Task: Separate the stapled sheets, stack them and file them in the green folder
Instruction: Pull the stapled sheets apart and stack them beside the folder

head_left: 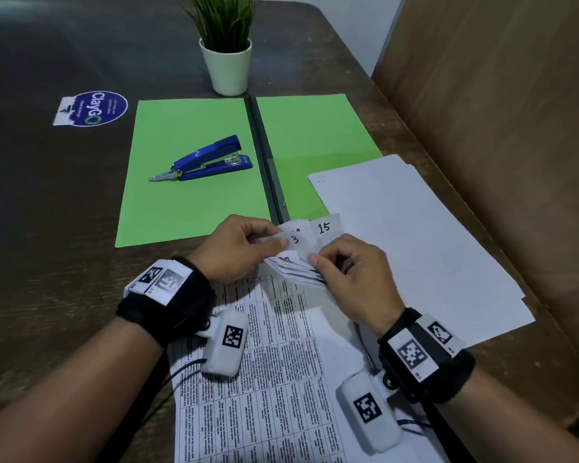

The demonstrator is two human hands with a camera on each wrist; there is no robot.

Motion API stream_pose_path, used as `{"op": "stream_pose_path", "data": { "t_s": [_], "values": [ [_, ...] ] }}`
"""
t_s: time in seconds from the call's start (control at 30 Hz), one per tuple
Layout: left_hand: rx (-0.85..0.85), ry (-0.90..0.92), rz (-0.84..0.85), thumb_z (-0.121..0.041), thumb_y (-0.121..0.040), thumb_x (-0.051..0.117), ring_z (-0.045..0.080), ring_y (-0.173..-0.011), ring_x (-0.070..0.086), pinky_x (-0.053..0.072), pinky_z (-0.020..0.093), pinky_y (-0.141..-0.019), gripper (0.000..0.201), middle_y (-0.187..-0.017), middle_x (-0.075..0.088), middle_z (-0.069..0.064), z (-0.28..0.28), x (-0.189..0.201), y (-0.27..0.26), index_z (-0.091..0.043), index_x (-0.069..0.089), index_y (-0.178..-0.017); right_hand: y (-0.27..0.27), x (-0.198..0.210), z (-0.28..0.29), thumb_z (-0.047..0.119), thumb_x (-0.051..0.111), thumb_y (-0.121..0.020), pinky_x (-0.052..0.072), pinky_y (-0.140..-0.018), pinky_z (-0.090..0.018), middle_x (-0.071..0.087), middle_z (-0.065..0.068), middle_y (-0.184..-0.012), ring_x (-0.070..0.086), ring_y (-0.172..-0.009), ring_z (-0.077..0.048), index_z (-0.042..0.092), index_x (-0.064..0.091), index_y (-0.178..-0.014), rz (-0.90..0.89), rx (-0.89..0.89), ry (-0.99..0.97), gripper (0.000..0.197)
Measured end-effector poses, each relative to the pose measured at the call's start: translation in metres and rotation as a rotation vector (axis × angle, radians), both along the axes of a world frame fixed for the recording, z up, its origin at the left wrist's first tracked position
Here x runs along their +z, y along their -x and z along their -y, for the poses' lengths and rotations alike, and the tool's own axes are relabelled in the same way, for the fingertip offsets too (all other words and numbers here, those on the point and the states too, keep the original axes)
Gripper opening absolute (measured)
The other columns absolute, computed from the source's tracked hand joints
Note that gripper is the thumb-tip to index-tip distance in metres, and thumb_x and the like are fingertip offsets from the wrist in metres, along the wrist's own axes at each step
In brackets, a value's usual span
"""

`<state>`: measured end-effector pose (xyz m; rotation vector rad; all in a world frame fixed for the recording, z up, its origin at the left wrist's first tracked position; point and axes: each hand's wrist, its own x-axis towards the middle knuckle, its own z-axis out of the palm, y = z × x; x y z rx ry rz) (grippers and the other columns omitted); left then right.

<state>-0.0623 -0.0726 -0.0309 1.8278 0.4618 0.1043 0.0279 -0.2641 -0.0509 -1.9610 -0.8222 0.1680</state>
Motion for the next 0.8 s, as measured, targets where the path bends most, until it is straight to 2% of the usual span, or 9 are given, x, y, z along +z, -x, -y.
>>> {"op": "stream_pose_path", "data": {
  "t_s": [0.13, 0.23, 0.37, 0.47, 0.53, 0.57, 0.67, 0.73, 0.8],
  "values": [
    [-0.030, 0.002, -0.048, -0.009, -0.086, 0.076, 0.013, -0.068, 0.065, 0.055, 0.033, -0.073, 0.005, -0.082, 0.078, 0.004, -0.007, 0.003, 0.000, -0.011, 0.080, -0.087, 0.004, 0.011, -0.009, 0.024, 0.079, -0.081, 0.047, -0.058, -0.032, 0.059, 0.004, -0.069, 0.054, -0.060, -0.015, 0.015, 0.061, -0.070, 0.027, 0.044, 0.014, 0.023],
    [-0.062, -0.002, -0.054, -0.014, -0.085, 0.078, 0.011, -0.070, 0.069, 0.057, 0.032, -0.075, 0.006, -0.083, 0.079, 0.001, -0.007, 0.008, 0.002, -0.019, 0.081, -0.085, 0.003, 0.018, -0.013, 0.025, 0.078, -0.081, 0.046, -0.057, -0.029, 0.060, 0.007, -0.066, 0.053, -0.058, -0.011, 0.016, 0.066, -0.067, 0.084, 0.050, 0.034, 0.022],
    [-0.083, 0.015, -0.062, -0.012, -0.082, 0.081, 0.020, -0.081, 0.074, 0.060, 0.044, -0.087, 0.007, -0.086, 0.079, -0.001, -0.009, 0.015, 0.005, -0.018, 0.081, -0.086, 0.007, 0.021, -0.012, 0.021, 0.070, -0.088, 0.040, -0.055, -0.022, 0.060, 0.011, -0.067, 0.052, -0.059, -0.007, 0.017, 0.072, -0.071, 0.228, 0.112, 0.062, 0.017],
    [-0.118, 0.006, -0.096, -0.010, -0.080, 0.082, 0.027, -0.086, 0.075, 0.060, 0.048, -0.087, 0.013, -0.088, 0.079, 0.000, -0.011, 0.017, 0.006, -0.015, 0.080, -0.091, 0.008, 0.019, -0.008, 0.012, 0.060, -0.089, 0.043, -0.058, -0.019, 0.066, 0.011, -0.078, 0.054, -0.063, 0.002, 0.015, 0.078, -0.091, 0.301, 0.127, 0.052, 0.018],
    [-0.160, -0.007, -0.119, -0.008, -0.079, 0.082, 0.029, -0.089, 0.075, 0.060, 0.048, -0.087, 0.018, -0.090, 0.079, 0.001, -0.011, 0.019, 0.007, -0.014, 0.079, -0.096, 0.007, 0.017, -0.005, 0.007, 0.055, -0.088, 0.052, -0.062, -0.026, 0.074, 0.003, -0.090, 0.063, -0.070, -0.008, 0.016, 0.075, -0.112, 0.321, 0.116, 0.041, 0.032],
    [-0.177, -0.008, -0.125, -0.006, -0.080, 0.081, 0.029, -0.090, 0.075, 0.059, 0.048, -0.088, 0.018, -0.091, 0.079, 0.003, -0.012, 0.018, 0.007, -0.013, 0.078, -0.097, 0.007, 0.018, -0.004, 0.007, 0.055, -0.088, 0.056, -0.064, -0.029, 0.076, 0.001, -0.095, 0.066, -0.074, -0.012, 0.017, 0.073, -0.116, 0.334, 0.106, 0.027, 0.035],
    [-0.177, -0.003, -0.134, -0.007, -0.085, 0.075, 0.030, -0.095, 0.073, 0.057, 0.048, -0.092, 0.015, -0.092, 0.079, 0.000, -0.016, 0.016, 0.008, -0.016, 0.078, -0.097, 0.009, 0.021, -0.003, 0.008, 0.064, -0.086, 0.060, -0.072, -0.036, 0.073, 0.011, -0.101, 0.071, -0.086, -0.009, 0.016, 0.077, -0.107, 0.373, 0.087, -0.055, 0.026],
    [-0.145, -0.011, -0.130, -0.014, -0.086, 0.075, 0.027, -0.091, 0.073, 0.056, 0.047, -0.092, 0.010, -0.088, 0.079, -0.002, -0.015, 0.015, 0.006, -0.022, 0.079, -0.089, 0.011, 0.022, -0.003, 0.007, 0.070, -0.084, 0.059, -0.068, -0.035, 0.074, 0.008, -0.096, 0.070, -0.083, -0.009, 0.014, 0.079, -0.095, 0.388, 0.097, -0.093, 0.016],
    [-0.114, -0.017, -0.129, -0.019, -0.084, 0.077, 0.022, -0.079, 0.068, 0.057, 0.045, -0.084, 0.005, -0.086, 0.078, 0.004, -0.014, 0.014, 0.004, -0.022, 0.080, -0.081, 0.012, 0.024, -0.004, 0.004, 0.074, -0.082, 0.054, -0.063, -0.031, 0.071, 0.003, -0.087, 0.066, -0.077, -0.012, 0.012, 0.078, -0.085, 0.397, 0.111, -0.105, 0.009]
  ]
}}
